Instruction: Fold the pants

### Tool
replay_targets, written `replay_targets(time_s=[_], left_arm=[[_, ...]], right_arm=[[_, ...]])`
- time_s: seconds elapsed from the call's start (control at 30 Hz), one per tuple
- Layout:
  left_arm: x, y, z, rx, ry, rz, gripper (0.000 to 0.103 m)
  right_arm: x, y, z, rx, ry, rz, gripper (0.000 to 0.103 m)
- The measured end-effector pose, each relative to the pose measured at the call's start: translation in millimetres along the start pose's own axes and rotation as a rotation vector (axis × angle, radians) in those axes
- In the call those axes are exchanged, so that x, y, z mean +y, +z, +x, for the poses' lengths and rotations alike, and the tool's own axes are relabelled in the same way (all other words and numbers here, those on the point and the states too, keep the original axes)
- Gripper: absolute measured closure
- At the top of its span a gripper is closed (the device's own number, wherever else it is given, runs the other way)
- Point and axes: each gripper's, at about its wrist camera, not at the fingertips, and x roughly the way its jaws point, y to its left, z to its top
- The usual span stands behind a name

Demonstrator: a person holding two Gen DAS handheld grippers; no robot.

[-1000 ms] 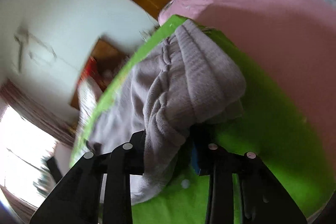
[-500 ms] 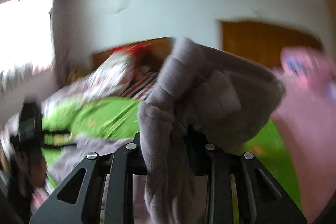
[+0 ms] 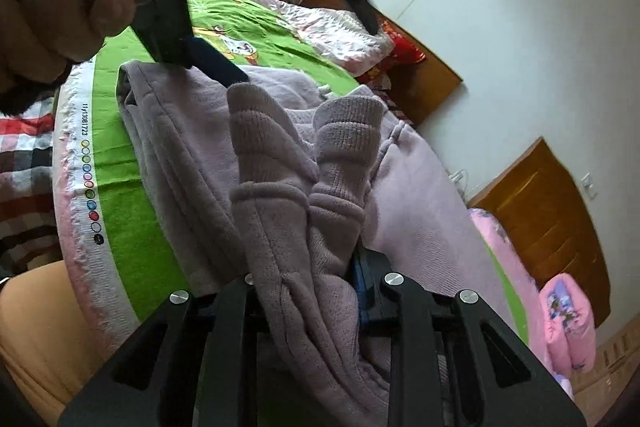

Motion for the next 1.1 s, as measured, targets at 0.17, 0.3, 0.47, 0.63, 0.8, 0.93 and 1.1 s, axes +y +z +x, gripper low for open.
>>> replay_targets(time_s=[0.17,0.3,0.47,0.63,0.8,0.93,1.1], left_arm=[[-34,-1,30,0.118,0.083,0.061,0.002],[-53,8,52,0.210,0.150,0.090,0.002],[-58,17,25,0.106,0.152,0.045,0.002],[-34,-2,17,0.145,-0.033,-0.075,0.002],[-25,9,49,0.207,-0.198,-0.140,0.002],[-16,25,89,0.269,-0.207,-0.185,0.002],[-23,23,111,0.320,-0.004,-0.104,0.017]], right_arm=[[4,4,-30,-0.058,-0.068,0.035,0.080],[-4,4,-41,-0.078,-0.086,0.055,0.081],[-24,4,-50,-0.120,-0.077,0.156,0.083],[-31,9,-46,-0.133,-0.060,0.181,0.084],[-21,6,-43,-0.127,-0.083,0.118,0.084],[9,1,-33,-0.096,-0.146,-0.038,0.083],[28,-14,-39,-0.074,-0.192,-0.207,0.042]])
